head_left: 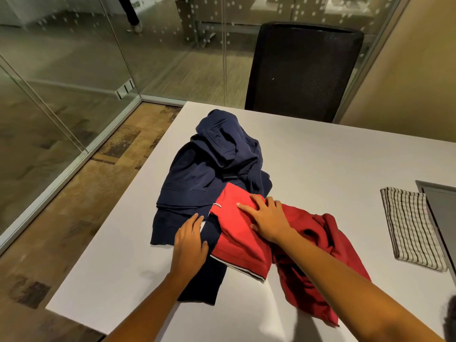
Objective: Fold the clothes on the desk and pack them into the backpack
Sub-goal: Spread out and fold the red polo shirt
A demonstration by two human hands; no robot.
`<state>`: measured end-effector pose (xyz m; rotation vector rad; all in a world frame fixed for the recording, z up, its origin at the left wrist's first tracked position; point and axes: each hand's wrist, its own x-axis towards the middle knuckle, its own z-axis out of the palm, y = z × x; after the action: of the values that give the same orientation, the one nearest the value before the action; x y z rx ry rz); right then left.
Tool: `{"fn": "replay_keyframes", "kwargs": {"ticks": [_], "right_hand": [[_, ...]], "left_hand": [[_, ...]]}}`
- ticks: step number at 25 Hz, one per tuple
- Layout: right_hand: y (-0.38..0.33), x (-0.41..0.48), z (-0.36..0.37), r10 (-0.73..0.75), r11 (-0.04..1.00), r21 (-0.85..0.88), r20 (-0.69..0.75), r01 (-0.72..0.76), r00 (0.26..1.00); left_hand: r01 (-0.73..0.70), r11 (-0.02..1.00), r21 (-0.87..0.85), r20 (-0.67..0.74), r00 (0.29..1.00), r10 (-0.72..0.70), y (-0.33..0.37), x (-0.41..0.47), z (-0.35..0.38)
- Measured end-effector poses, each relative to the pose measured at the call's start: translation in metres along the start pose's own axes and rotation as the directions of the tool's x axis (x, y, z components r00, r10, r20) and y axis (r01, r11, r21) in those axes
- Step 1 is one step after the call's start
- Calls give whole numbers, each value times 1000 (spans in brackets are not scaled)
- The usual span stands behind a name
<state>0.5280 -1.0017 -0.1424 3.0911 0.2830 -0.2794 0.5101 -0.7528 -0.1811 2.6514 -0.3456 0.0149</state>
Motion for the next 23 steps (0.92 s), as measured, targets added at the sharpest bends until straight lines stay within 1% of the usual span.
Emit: {"fn": "replay_keyframes", "kwargs": {"ticks": [1, 3, 5, 6, 7, 8, 10, 12, 13, 14, 15, 17, 18, 19, 20, 23], "right_hand": [[9, -2, 7, 8, 1000, 15, -40, -7, 999], [24, -7, 12, 31, 996, 86, -65, -26, 997], [35, -15, 15, 123, 990, 82, -76, -117, 990], [40, -20, 15, 208, 976, 77, -72, -202, 976], [46, -24, 16, 298, 953, 90, -89, -291, 950], [51, -27, 17, 382, 921, 110, -73, -373, 921], [61, -29, 20, 505, 858, 135, -41, -496, 862], [65, -26, 20, 596, 796, 171, -53, -580, 802], [63, -23, 21, 621, 779, 173, -82, -602, 780], [61, -19, 20, 621, 782, 169, -139, -599, 771], [59, -14, 22, 583, 812, 141, -222, -566, 782], [55, -6, 24, 418, 904, 83, -379, -419, 826], [52, -3, 25, 344, 937, 83, -402, -340, 849], [49, -1, 28, 303, 953, 93, -395, -290, 868], [47, 1, 29, 303, 953, 107, -341, -283, 890], [52, 0, 37, 331, 938, 148, -121, -313, 936]], "left_hand": [[-12, 1000, 5, -6, 1000, 12, 4, 6, -1], [-44, 999, 29, -12, 999, 45, 10, 18, 0], [-69, 996, 50, 0, 998, 69, 12, 26, 2], [-79, 995, 58, 7, 997, 79, 13, 30, 4], [-88, 994, 64, 17, 996, 88, 13, 34, 5], [-99, 993, 70, 27, 995, 97, 14, 37, 7], [-123, 988, 88, 39, 992, 120, 18, 44, 10], [-134, 986, 102, 48, 990, 130, 25, 51, 14], [-137, 984, 114, 62, 989, 131, 30, 55, 16], [-145, 979, 141, 84, 987, 134, 35, 60, 20], [-156, 970, 186, 118, 984, 135, 38, 68, 24], [-160, 948, 276, 182, 977, 112, 42, 87, 30], [-145, 942, 301, 201, 976, 86, 43, 100, 31], [-123, 938, 324, 219, 974, 52, 43, 113, 31], [-99, 934, 343, 253, 967, 10, 43, 124, 31], [-7, 926, 376, 298, 948, -114, 40, 149, 27]]}}
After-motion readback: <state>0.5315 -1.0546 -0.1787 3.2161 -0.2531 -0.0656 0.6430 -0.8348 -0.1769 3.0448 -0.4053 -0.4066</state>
